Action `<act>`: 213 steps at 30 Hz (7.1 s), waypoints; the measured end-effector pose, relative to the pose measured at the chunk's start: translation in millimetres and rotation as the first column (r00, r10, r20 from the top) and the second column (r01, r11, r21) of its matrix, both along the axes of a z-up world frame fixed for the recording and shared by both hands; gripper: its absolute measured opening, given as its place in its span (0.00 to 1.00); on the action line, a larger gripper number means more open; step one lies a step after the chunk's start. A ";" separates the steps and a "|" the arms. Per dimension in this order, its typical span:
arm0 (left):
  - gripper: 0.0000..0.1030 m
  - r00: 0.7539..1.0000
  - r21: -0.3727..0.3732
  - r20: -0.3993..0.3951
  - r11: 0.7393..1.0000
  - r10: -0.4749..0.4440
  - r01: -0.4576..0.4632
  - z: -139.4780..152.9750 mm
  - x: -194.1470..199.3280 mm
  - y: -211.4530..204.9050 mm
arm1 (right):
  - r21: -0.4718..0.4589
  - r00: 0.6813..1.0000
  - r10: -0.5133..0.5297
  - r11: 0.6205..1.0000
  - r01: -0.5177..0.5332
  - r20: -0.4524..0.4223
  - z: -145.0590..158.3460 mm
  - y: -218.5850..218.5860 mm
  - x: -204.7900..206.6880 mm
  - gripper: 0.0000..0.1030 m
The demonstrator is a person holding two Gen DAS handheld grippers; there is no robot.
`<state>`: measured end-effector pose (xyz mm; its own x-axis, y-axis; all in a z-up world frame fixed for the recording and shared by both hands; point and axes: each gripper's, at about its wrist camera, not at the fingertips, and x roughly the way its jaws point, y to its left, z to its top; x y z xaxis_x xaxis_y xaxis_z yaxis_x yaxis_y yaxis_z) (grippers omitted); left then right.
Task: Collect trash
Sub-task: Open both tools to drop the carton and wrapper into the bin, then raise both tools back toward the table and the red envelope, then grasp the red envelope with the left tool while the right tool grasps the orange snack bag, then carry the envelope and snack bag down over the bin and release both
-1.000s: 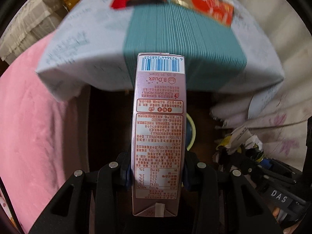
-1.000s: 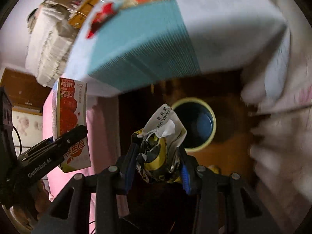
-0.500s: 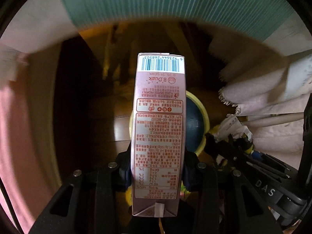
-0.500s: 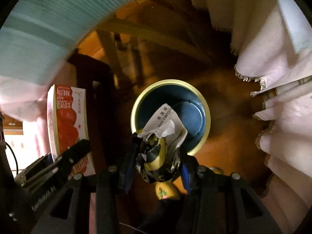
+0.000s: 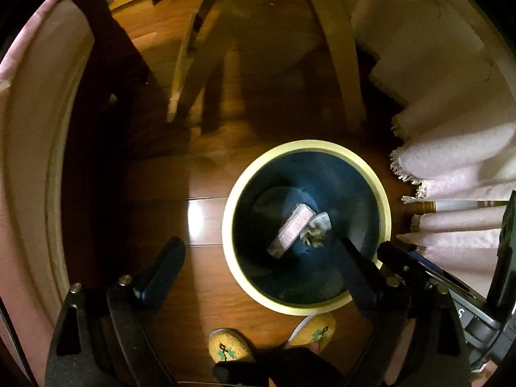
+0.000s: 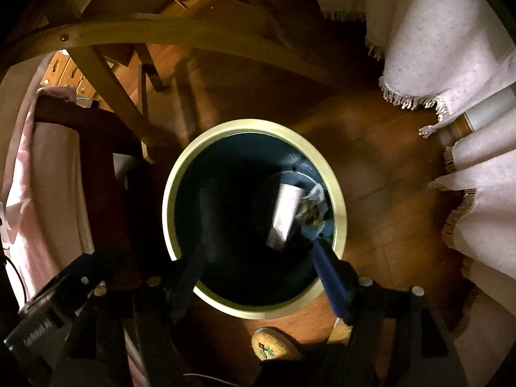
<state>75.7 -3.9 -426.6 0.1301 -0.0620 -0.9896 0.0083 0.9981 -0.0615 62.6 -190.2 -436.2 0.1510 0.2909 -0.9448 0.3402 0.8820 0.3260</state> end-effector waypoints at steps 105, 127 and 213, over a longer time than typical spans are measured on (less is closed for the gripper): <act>0.89 0.993 -0.254 -0.048 0.960 0.110 -0.118 310.2 300.7 144.3 | -0.209 0.953 0.043 0.978 0.022 0.300 404.8 77.1 237.3 0.69; 0.31 0.989 -0.119 -0.150 0.992 0.019 -0.037 288.0 324.8 74.7 | -0.304 0.950 0.138 0.952 -0.048 0.282 383.4 73.7 259.1 0.69; 0.09 0.987 -0.043 -0.111 0.992 0.117 -0.123 194.1 -47.5 6.4 | -0.293 0.874 0.466 0.862 -0.414 0.135 224.7 28.2 -6.3 0.01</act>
